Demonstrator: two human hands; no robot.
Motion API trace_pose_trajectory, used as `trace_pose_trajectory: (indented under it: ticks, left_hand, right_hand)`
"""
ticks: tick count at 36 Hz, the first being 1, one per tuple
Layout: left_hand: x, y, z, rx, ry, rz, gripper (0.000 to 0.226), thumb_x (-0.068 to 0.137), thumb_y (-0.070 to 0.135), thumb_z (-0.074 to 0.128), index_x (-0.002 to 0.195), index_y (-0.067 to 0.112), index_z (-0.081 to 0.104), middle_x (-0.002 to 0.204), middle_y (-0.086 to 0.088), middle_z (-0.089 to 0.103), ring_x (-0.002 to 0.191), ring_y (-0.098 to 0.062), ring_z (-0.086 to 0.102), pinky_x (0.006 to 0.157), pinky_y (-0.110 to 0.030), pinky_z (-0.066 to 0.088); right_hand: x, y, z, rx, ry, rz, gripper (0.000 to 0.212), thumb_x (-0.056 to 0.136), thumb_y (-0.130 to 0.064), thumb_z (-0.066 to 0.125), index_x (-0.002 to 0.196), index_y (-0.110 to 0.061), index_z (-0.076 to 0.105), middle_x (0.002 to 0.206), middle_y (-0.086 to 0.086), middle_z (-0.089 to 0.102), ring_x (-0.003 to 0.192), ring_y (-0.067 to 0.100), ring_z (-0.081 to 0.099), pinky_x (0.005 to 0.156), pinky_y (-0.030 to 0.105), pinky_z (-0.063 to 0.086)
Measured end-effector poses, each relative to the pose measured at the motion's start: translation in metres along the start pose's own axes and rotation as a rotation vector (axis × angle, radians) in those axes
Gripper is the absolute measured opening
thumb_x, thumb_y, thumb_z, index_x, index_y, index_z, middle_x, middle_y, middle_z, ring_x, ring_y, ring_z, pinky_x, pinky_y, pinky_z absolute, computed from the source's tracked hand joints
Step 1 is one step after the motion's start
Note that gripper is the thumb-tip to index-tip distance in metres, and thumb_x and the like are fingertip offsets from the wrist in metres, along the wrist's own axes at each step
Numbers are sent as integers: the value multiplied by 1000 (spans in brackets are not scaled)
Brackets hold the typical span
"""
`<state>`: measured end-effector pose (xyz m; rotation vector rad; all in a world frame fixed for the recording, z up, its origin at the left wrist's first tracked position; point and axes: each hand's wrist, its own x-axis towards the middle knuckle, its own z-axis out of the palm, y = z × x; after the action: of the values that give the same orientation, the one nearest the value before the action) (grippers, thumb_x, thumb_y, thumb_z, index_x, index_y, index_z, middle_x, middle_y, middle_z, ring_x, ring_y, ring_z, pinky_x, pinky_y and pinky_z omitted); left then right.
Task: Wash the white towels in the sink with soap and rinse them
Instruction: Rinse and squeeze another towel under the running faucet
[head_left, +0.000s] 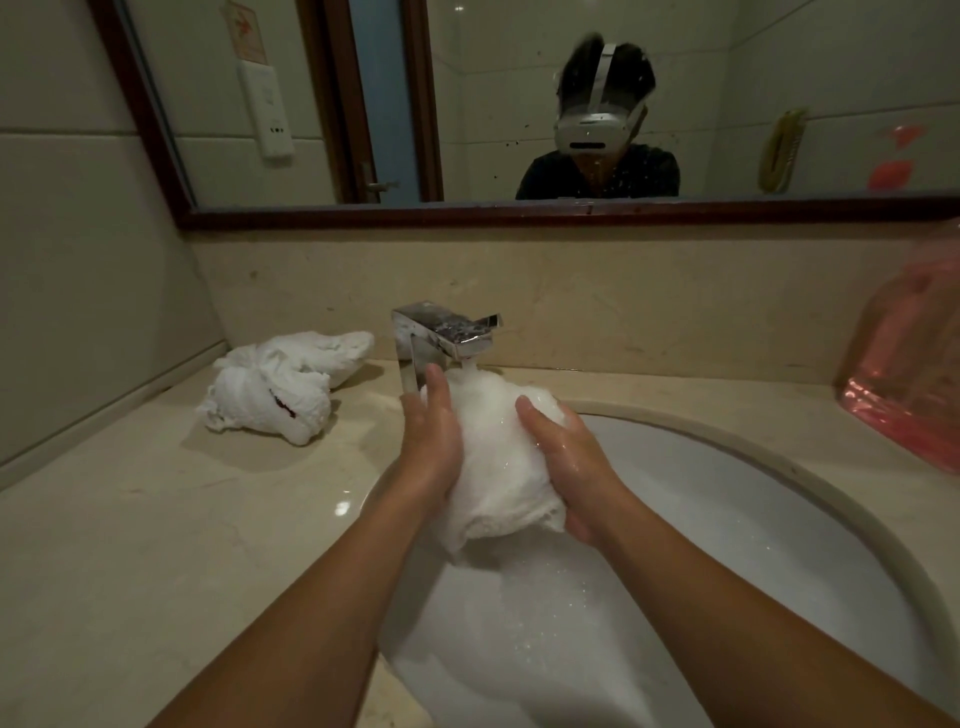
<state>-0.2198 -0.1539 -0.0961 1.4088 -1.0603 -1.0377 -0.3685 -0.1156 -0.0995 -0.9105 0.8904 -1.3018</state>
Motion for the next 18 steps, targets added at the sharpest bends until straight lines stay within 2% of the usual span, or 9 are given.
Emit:
trace_pose_trajectory:
  ticks: [2, 3, 5, 9, 11, 13, 14, 16, 18]
  left_hand:
    - [8, -8, 2, -2, -56, -51, 153, 40, 118, 11, 159, 27, 44, 159, -6, 52, 143, -31, 53, 119, -56, 41]
    - [8, -7, 3, -43, -91, -71, 152, 39, 119, 14, 152, 25, 54, 152, -8, 60, 137, -31, 59, 117, -55, 44]
    - [8, -9, 4, -99, -136, -96, 134, 50, 113, 24, 135, 21, 70, 128, -12, 75, 120, -32, 71, 110, -52, 52]
    - [-2, 2, 1, -162, -139, -132, 131, 40, 113, 44, 124, 17, 75, 112, -11, 80, 107, -33, 76, 105, -53, 57]
    - [-13, 12, -2, -101, -88, -61, 113, 61, 107, 43, 123, 18, 76, 110, -8, 80, 103, -30, 77, 102, -53, 58]
    - [-26, 22, -3, -16, -31, 46, 85, 91, 89, 38, 127, 21, 74, 111, -2, 78, 105, -24, 74, 102, -49, 58]
    - [-30, 25, -3, 2, 1, 91, 75, 99, 80, 38, 128, 21, 73, 109, 1, 76, 104, -22, 72, 100, -45, 57]
    - [-32, 26, -3, 22, 47, 160, 62, 106, 67, 38, 121, 19, 74, 97, 2, 73, 94, -21, 69, 84, -37, 53]
    - [-33, 27, -3, 48, 82, 187, 55, 108, 61, 39, 110, 19, 74, 84, -2, 69, 78, -21, 65, 72, -35, 49]
  right_hand:
    - [1, 3, 5, -56, 82, -37, 52, 98, -40, 75, 144, -23, 57, 127, 5, 75, 111, 25, 76, 97, 49, 62]
    - [0, 2, 9, -70, 105, -55, 50, 99, -40, 75, 143, -26, 56, 127, 3, 74, 110, 23, 76, 95, 47, 63]
    - [0, 2, 13, -85, 129, -76, 48, 99, -41, 73, 142, -28, 55, 126, 2, 74, 108, 22, 76, 92, 47, 64]
    - [-4, -2, 23, -168, 190, -135, 34, 105, -44, 63, 135, -28, 59, 122, -2, 72, 105, 17, 73, 88, 38, 64]
    - [-4, -2, 24, -237, 245, -163, 29, 106, -47, 59, 129, -29, 63, 121, -5, 71, 104, 13, 71, 86, 34, 62]
    - [-4, -2, 25, -312, 317, -172, 36, 105, -55, 56, 130, -30, 65, 122, -9, 70, 108, 13, 69, 89, 34, 58]
    - [-3, -2, 26, -360, 351, -170, 42, 103, -60, 55, 131, -31, 65, 123, -10, 70, 111, 15, 67, 92, 36, 57]
    - [-3, -4, 26, -423, 397, -182, 41, 103, -62, 54, 125, -30, 68, 116, -11, 70, 109, 18, 67, 91, 36, 55]
    - [-6, -7, 26, -469, 397, -166, 39, 105, -60, 51, 125, -31, 68, 116, -10, 70, 108, 20, 65, 92, 37, 54]
